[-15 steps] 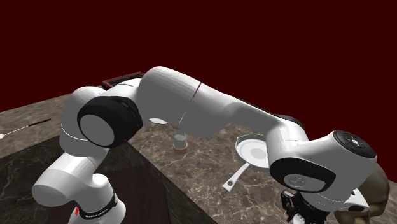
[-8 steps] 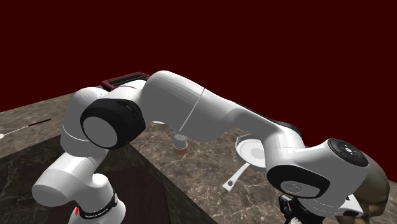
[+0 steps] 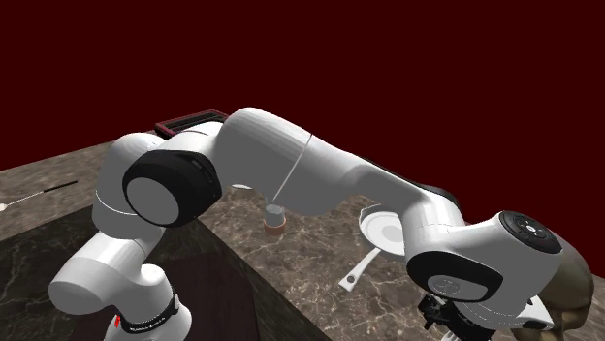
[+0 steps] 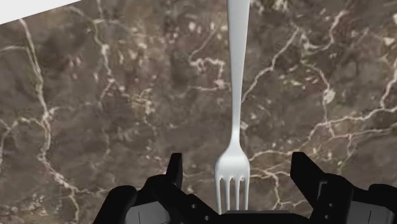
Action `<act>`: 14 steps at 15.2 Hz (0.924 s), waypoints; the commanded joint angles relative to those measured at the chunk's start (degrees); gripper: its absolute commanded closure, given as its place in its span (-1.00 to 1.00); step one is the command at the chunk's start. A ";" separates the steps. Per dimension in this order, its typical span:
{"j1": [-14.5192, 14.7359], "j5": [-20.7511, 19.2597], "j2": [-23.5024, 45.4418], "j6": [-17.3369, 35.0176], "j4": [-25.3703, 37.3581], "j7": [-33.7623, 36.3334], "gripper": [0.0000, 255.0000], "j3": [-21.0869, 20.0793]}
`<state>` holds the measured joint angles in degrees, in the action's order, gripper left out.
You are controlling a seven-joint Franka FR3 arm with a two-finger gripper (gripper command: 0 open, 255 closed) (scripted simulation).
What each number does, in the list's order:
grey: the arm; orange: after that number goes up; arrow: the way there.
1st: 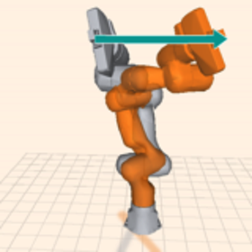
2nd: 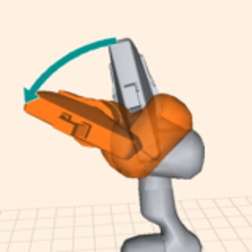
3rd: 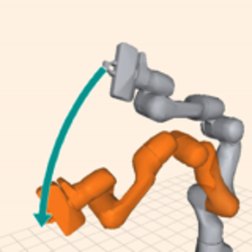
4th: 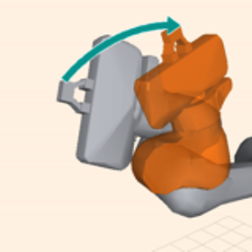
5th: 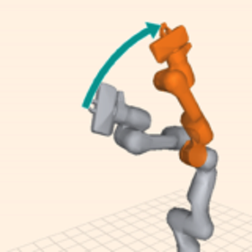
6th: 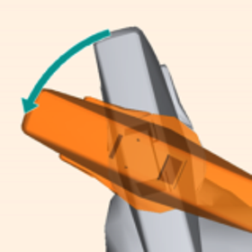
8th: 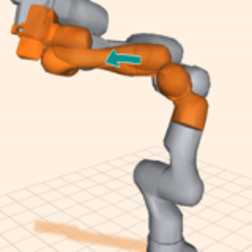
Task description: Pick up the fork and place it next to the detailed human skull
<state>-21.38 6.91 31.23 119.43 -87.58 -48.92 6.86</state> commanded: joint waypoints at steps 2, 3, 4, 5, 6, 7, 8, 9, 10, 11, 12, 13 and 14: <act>0.00 0.00 0.00 0.00 0.00 0.00 -1.00 0.00; -0.01 -0.14 -0.77 -1.51 0.75 0.09 -1.00 0.09; -0.04 -0.27 -1.47 -3.07 1.61 0.18 -1.00 0.17; -0.07 -0.39 -2.11 -4.66 2.56 0.26 -1.00 0.24; -0.10 -0.48 -2.57 -5.93 3.38 0.32 -1.00 0.29; -0.09 -0.48 -2.57 -5.93 3.38 0.32 -1.00 0.29; -0.09 -0.48 -2.59 -5.92 3.36 0.32 -1.00 0.30; -0.09 -0.48 -2.58 -5.93 3.37 0.32 -1.00 0.29; -0.09 -0.48 -2.57 -5.93 3.38 0.32 -1.00 0.29; -0.09 -0.48 -2.57 -5.93 3.38 0.32 -1.00 0.29; -0.09 -0.48 -2.57 -5.93 3.38 0.32 -1.00 0.29; -0.09 -0.48 -2.57 -5.93 3.38 0.32 -1.00 0.29; -0.09 -0.48 -2.57 -5.93 3.38 0.32 -1.00 0.29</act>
